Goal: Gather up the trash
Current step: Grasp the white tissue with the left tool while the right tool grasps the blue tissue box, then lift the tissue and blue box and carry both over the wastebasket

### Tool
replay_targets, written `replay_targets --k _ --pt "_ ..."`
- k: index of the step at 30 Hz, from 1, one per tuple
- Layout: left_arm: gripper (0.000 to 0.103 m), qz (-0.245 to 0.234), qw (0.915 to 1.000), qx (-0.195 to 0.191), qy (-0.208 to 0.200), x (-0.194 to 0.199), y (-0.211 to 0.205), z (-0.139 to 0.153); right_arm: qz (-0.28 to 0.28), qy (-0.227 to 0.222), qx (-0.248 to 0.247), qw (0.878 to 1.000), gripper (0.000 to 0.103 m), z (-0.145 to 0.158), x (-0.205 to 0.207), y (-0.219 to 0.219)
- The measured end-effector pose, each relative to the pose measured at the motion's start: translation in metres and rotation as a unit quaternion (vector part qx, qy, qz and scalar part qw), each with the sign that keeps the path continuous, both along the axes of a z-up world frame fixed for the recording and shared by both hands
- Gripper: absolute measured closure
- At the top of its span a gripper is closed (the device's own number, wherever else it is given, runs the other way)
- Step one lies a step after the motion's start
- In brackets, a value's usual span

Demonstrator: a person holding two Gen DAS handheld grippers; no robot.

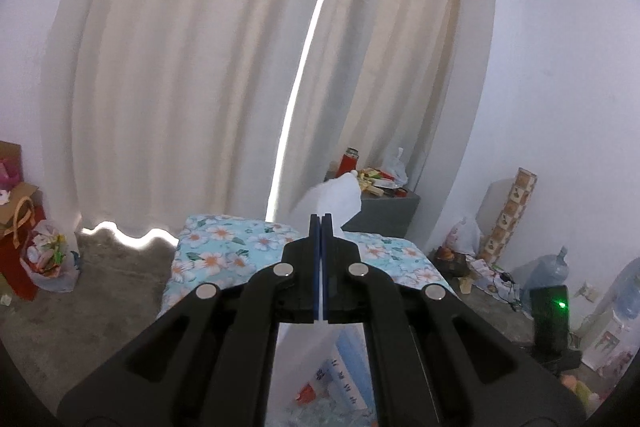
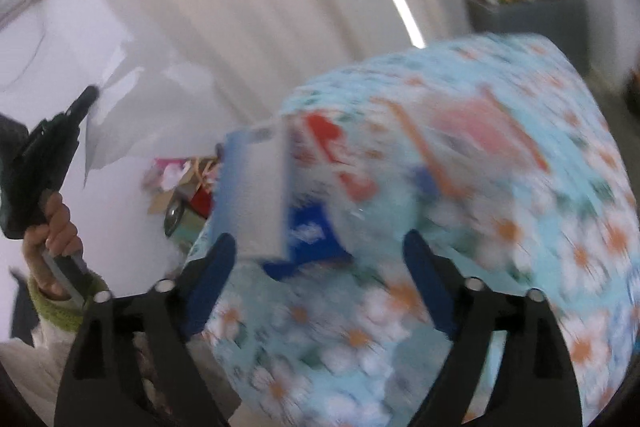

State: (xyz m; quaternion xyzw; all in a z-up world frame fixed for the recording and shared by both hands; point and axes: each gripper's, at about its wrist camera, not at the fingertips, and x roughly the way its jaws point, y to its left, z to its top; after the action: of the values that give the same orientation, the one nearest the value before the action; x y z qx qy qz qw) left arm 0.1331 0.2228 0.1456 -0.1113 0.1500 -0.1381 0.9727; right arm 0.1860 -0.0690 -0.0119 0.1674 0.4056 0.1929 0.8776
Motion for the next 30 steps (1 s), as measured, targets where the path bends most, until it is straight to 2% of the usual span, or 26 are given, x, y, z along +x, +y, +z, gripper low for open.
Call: replay_targets --k 7,12,17,22,30 --pt "0.103 0.035 0.9993 -0.008 0.012 -0.018 0.026 -0.008 0.034 0.034 -0.056 0.997 0.011 -0.007 0.052 0.068" --pt "0.103 0.050 0.9984 -0.014 0.023 -0.024 0.041 -0.020 0.027 0.056 -0.092 0.994 0.011 -0.015 0.069 0.088" --pt "0.103 0.054 0.9978 -0.026 0.031 -0.028 0.055 -0.031 0.017 0.058 -0.095 0.994 0.012 -0.017 0.076 0.090" --pt "0.103 0.051 0.9976 -0.031 0.035 -0.029 0.061 -0.036 0.012 0.059 -0.079 0.995 0.030 -0.014 0.071 0.090" --pt "0.103 0.050 0.9980 -0.021 0.032 -0.028 0.052 -0.026 -0.018 0.051 -0.029 0.998 0.032 -0.006 0.060 0.068"
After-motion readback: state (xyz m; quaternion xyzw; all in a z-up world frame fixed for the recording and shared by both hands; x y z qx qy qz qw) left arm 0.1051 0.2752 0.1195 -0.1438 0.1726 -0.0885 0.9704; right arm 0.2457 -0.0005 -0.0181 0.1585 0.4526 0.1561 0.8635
